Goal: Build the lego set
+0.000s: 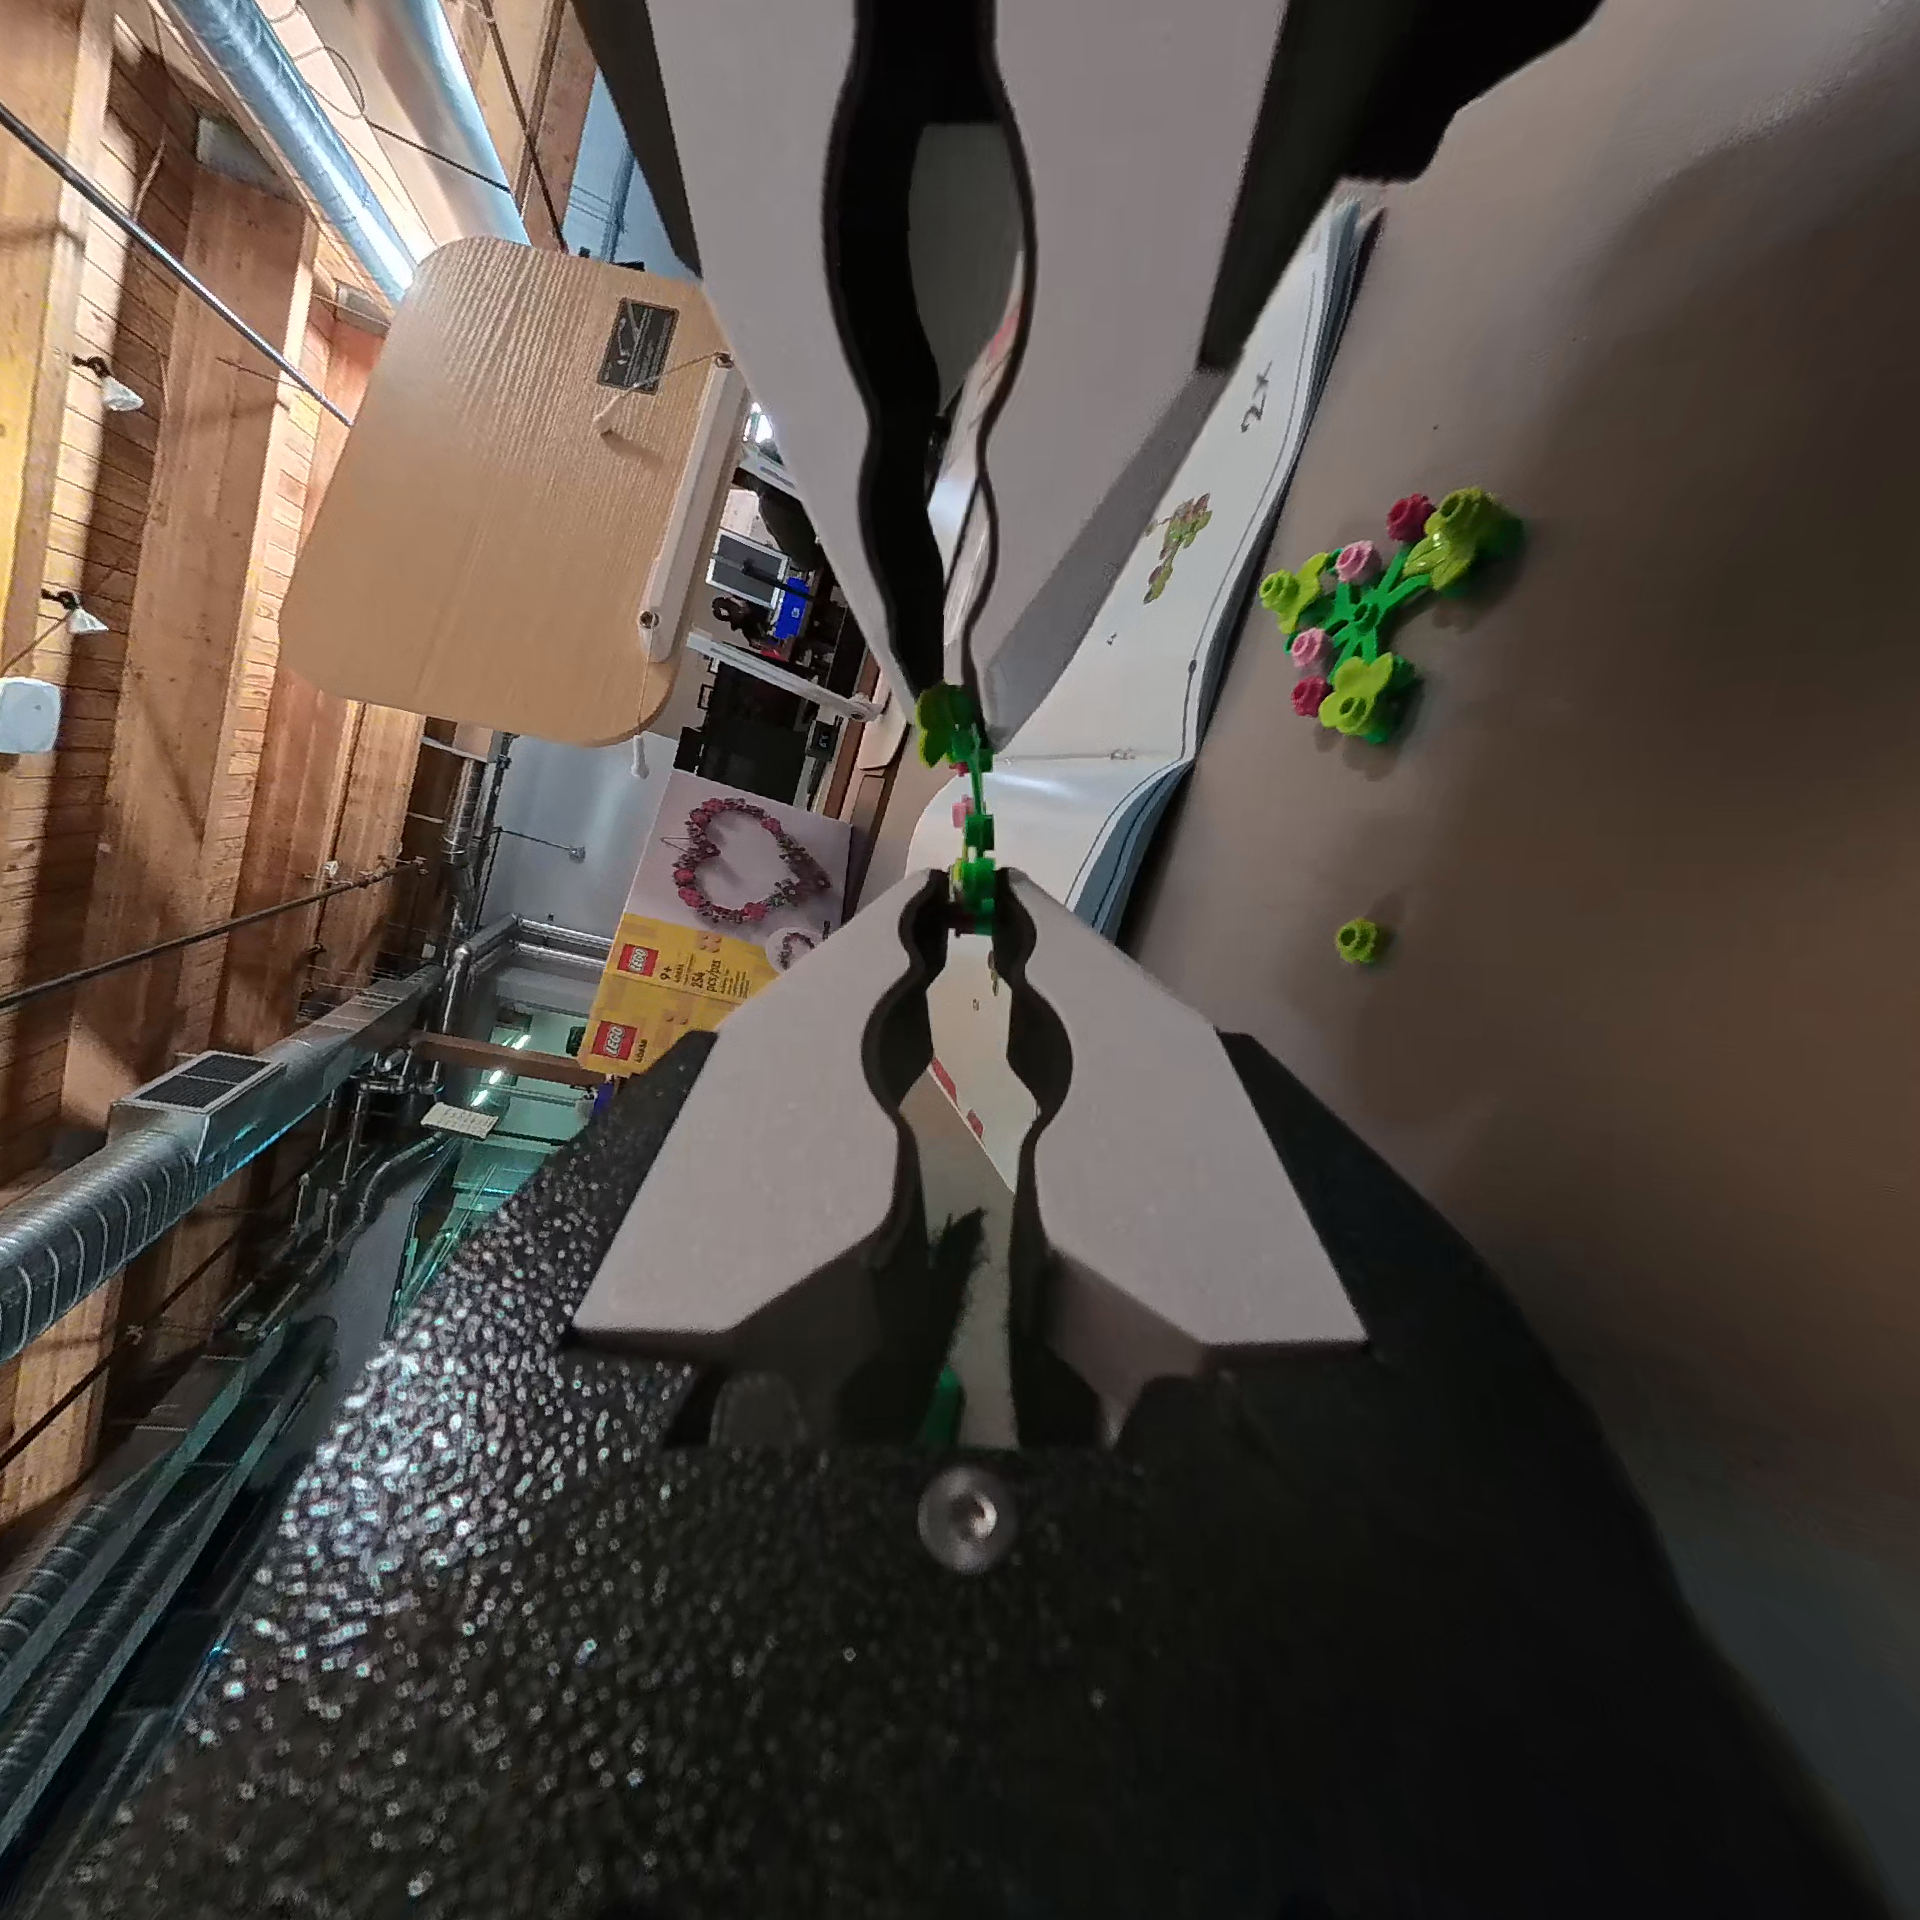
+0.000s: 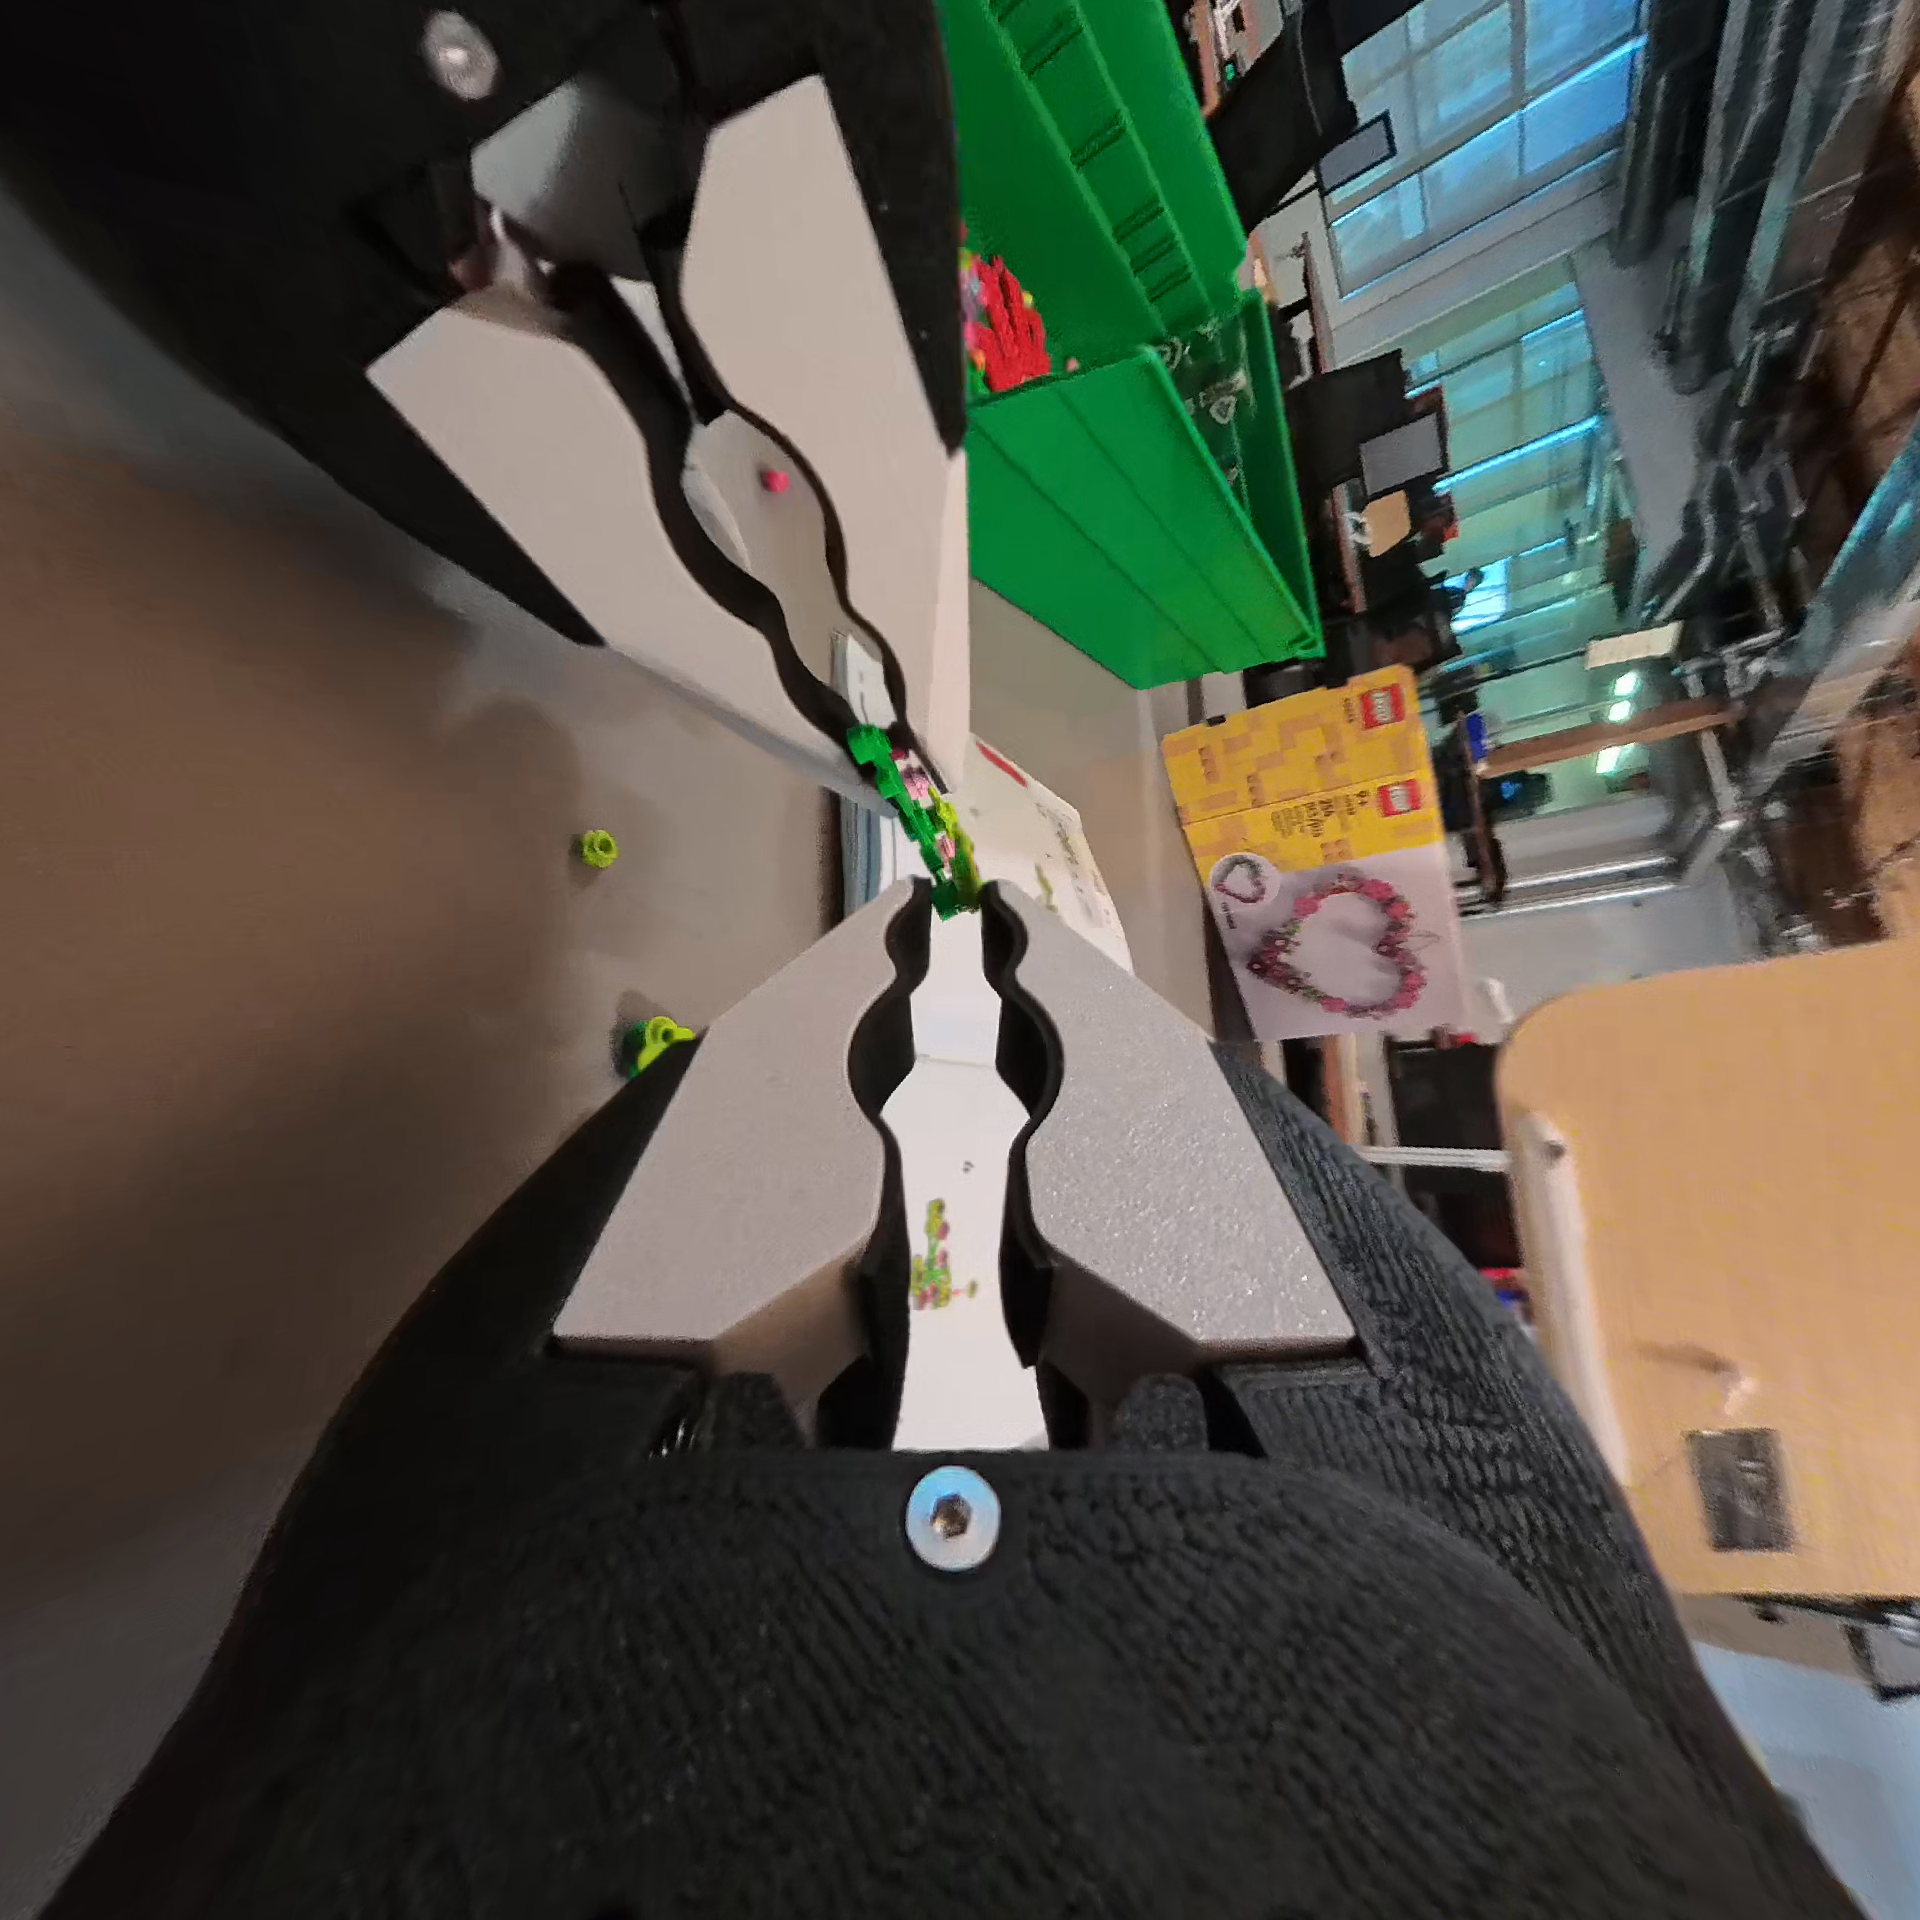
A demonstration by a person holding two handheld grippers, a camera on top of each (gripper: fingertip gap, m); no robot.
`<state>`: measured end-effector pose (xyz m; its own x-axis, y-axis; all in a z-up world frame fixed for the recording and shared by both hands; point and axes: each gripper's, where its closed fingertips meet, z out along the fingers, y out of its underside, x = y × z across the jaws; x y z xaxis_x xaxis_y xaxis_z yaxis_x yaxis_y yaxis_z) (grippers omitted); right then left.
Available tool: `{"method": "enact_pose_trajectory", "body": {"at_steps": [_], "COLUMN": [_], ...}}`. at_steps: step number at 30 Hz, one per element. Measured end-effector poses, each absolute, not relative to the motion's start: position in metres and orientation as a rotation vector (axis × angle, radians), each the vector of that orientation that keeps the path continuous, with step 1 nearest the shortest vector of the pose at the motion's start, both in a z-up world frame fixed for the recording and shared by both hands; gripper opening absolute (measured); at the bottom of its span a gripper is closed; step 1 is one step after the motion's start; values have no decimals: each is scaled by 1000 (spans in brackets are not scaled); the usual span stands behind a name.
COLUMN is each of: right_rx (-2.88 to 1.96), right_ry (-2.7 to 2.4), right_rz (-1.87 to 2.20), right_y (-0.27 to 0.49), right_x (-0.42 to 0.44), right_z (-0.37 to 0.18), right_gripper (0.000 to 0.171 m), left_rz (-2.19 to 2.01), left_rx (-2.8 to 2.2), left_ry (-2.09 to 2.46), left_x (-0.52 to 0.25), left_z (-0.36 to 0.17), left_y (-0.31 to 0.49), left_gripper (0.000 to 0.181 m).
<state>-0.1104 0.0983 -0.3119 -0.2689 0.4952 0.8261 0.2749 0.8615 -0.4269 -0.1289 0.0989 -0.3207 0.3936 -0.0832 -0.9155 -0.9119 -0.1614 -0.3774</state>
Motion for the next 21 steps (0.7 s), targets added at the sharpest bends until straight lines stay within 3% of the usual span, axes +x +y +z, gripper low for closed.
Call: {"method": "enact_pose_trajectory", "body": {"at_steps": [1,7,20,21], "right_rx": [-541,-375,-513,-558], "right_ry": [-1863,-1818,-1818,-1826], "right_rz": [196,5,89,151], "right_y": [98,99,104,104], "right_x": [-111,-111,-113,-112], "right_z": [-312,-313,-319,-320], "right_gripper": [7,6,8,14], "left_rz": [955,963,1090,1098], "left_rx": [-1559,-1560,-1521,-1512], "left_ry": [914,912,967,965], "left_x": [-129,-130,-131,-131], "left_z": [-320,-320,-321,-319], "left_y": [99,98,98,98], "left_gripper": [5,5,6,6]}}
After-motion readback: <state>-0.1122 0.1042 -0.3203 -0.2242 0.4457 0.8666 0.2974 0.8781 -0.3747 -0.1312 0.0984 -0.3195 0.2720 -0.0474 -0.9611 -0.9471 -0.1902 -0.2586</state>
